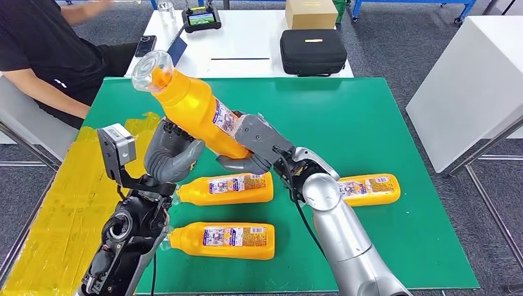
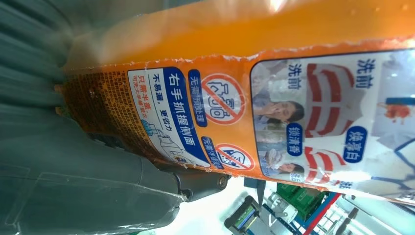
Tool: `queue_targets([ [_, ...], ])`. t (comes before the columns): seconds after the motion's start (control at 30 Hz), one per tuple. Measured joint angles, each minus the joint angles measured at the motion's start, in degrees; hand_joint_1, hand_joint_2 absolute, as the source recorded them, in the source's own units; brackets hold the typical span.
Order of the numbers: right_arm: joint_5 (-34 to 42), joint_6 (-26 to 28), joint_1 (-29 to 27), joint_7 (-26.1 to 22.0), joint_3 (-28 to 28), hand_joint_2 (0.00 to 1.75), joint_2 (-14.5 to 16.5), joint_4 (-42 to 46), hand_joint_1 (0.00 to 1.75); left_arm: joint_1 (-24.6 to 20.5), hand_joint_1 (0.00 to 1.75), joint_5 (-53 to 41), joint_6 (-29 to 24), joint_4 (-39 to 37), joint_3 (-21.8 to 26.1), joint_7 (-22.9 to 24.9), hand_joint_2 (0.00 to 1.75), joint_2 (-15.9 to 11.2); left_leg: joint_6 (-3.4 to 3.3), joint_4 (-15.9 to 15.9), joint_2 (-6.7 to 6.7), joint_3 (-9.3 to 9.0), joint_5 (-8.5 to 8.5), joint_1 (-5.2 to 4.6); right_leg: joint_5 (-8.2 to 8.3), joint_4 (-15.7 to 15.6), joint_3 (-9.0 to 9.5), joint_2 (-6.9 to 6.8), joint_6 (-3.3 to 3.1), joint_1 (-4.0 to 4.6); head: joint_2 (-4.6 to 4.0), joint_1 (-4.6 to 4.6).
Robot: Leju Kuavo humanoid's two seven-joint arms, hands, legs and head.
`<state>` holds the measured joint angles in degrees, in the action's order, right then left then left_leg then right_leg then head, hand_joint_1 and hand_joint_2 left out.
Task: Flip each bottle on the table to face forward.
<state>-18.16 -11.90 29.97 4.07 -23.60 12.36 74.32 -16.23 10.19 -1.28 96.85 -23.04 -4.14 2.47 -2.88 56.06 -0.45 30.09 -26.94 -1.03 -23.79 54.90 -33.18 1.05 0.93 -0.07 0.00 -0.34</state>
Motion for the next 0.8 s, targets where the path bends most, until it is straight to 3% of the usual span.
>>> queue_targets([
  [0.27, 3.0, -0.1, 0.1, -1.6, -8.6, 1.75, 0.3, -4.3, 1.75, 0.4, 0.00, 0.6, -2.8, 0.0, -0.2, 1.7, 1.75, -0.7, 0.01, 0.0, 0.00, 0.01, 0.00, 0.02, 0.00, 0.0, -0.01, -0.01, 0.00, 0.01, 0.00, -0.01],
  [0.3, 3.8, 0.1, 0.1, -1.7, -10.3, 1.75, 0.1, -5.2, 1.75, 0.7, 0.07, 0.7, -3.3, 0.0, 0.0, 1.7, 1.75, -1.0, 0.01, 0.0, 0.02, 0.01, 0.00, 0.03, 0.00, 0.0, -0.02, -0.01, 0.00, 0.01, 0.00, -0.02],
  [0.4, 5.6, 0.8, 0.7, -1.6, -14.7, 1.75, -0.4, -7.7, 1.75, 2.2, 1.38, 1.4, -4.0, 0.0, 0.7, 1.4, 1.75, -1.7, 0.01, 0.0, 0.04, 0.03, 0.00, 0.03, -0.01, 0.0, -0.05, -0.01, -0.01, 0.02, 0.00, -0.02],
  [0.43, 6.1, 1.1, 1.1, -1.5, -16.1, 1.75, -0.7, -8.6, 1.75, 2.8, 1.75, 1.6, -4.1, 0.0, 0.9, 1.3, 1.75, -2.0, 0.01, 0.0, 0.04, 0.03, 0.00, 0.03, -0.01, 0.0, -0.06, -0.01, -0.01, 0.02, 0.00, -0.01],
  [0.8, 8.2, 1.9, 2.5, -2.3, -24.5, 1.75, -3.1, -11.8, 1.75, 8.9, 1.75, 2.5, -4.3, 1.2, 2.3, -0.6, 1.75, -3.6, 0.01, 0.0, 0.03, 0.04, 0.00, -0.01, -0.01, 0.0, -0.08, -0.01, -0.01, 0.01, 0.00, -0.01],
])
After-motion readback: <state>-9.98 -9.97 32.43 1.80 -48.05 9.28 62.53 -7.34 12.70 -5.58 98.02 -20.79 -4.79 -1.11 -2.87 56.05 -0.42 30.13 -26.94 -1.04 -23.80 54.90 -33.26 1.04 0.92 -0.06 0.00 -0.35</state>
